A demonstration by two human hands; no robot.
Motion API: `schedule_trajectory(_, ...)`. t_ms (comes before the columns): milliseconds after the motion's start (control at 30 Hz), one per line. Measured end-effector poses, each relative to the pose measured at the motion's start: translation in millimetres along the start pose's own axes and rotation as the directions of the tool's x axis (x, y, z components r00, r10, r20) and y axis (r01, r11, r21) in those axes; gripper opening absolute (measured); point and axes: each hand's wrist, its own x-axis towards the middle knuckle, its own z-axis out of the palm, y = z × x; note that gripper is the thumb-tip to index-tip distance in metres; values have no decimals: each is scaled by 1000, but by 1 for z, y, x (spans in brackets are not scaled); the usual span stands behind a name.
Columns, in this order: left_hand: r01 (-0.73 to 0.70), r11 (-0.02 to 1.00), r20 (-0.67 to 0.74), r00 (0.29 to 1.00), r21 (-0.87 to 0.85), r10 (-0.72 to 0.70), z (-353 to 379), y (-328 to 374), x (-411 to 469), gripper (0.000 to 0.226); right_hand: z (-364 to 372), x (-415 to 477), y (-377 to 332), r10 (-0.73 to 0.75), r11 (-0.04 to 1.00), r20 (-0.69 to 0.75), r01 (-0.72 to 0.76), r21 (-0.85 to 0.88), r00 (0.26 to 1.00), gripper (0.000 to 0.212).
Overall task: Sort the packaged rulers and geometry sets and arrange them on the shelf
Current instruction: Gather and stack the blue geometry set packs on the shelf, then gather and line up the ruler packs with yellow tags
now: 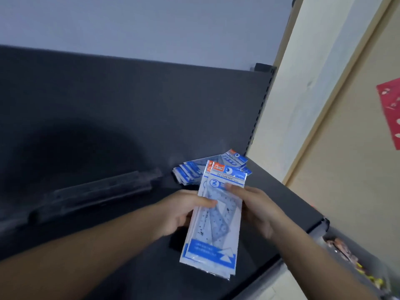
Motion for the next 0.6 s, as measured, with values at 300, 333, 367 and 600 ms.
schedule_trajectory(300, 12, 999, -325, 945, -32, -22, -6, 47, 54, 9, -66, 120, -35, -3, 949, -97, 34, 312, 995, 12)
schedule_trajectory(333, -69, 989, -449, 894, -132, 2, -9, 52, 62, 12, -70, 131, -36, 30, 949, -61, -10, 315, 998, 11)
schedule_trajectory(367, -159, 964, -557, 831, -213, 14, -13, 57, 69, 13, -72, 138, -37, 58, 956, -2, -55, 290, 998, 11)
schedule_trajectory(600, -347, 903, -785, 619, -254, 17, -11, 41, 75, 12, -98, 166, -32, -144, 810, 102, 177, -559, 984, 39)
